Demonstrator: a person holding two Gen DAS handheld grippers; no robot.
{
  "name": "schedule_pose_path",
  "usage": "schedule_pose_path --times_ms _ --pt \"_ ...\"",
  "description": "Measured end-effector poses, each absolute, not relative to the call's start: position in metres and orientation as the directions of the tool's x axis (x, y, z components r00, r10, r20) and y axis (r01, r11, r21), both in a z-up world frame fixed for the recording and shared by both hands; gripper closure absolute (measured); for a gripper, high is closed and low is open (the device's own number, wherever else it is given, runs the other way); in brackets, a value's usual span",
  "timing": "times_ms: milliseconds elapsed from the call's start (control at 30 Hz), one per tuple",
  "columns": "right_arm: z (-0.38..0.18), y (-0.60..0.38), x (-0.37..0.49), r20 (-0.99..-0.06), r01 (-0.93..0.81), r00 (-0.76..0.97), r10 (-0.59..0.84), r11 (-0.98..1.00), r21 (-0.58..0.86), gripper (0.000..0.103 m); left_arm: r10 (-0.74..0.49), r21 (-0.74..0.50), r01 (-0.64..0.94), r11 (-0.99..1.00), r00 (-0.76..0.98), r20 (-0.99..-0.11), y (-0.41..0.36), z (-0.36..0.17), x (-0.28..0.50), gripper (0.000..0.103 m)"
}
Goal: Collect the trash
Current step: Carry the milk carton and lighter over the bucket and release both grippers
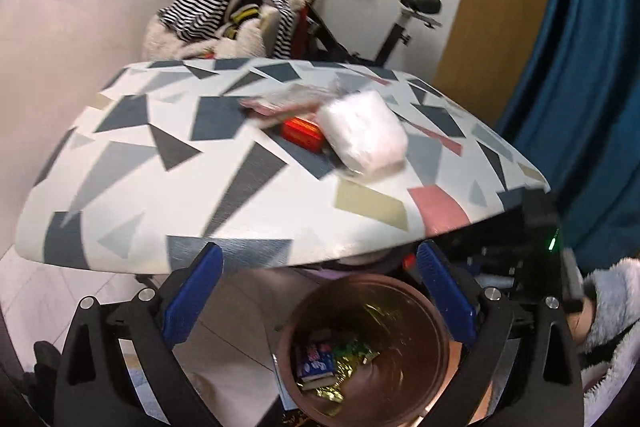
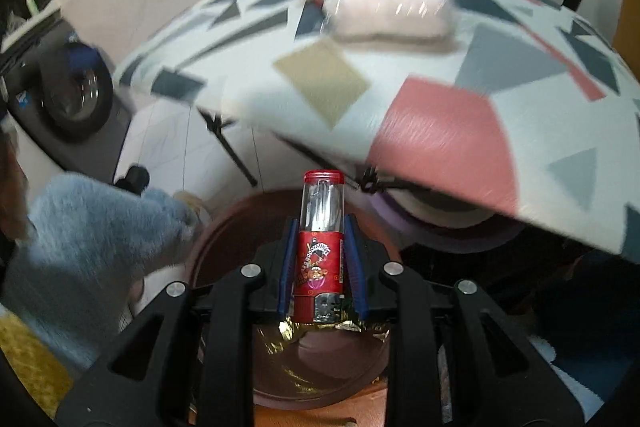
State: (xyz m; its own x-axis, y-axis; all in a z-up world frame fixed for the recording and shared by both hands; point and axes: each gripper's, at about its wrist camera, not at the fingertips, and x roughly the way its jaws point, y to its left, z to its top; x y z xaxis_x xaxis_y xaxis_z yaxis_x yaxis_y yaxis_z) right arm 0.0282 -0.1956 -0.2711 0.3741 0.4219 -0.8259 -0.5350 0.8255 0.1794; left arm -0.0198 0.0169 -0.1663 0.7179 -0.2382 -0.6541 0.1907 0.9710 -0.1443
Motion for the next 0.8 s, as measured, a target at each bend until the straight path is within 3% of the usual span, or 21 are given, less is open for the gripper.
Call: schedule_pose_path --times_ms 367,800 --pt "-0.318 -0.181 0.025 -0.907 -0.558 0.28 0.314 0.822 0.113 0.076 -0.197 -0.152 0.127 0.98 0.725 -0.66 0.029 -0.17 -0.018 0.008" --pt "-0.328 -0.179 0.025 -0.922 -0.553 0.27 0.276 0.829 0.087 0.076 -0.184 -0.158 0.104 0.982 0.717 -0.673 0.033 -0.177 -0.019 0.008"
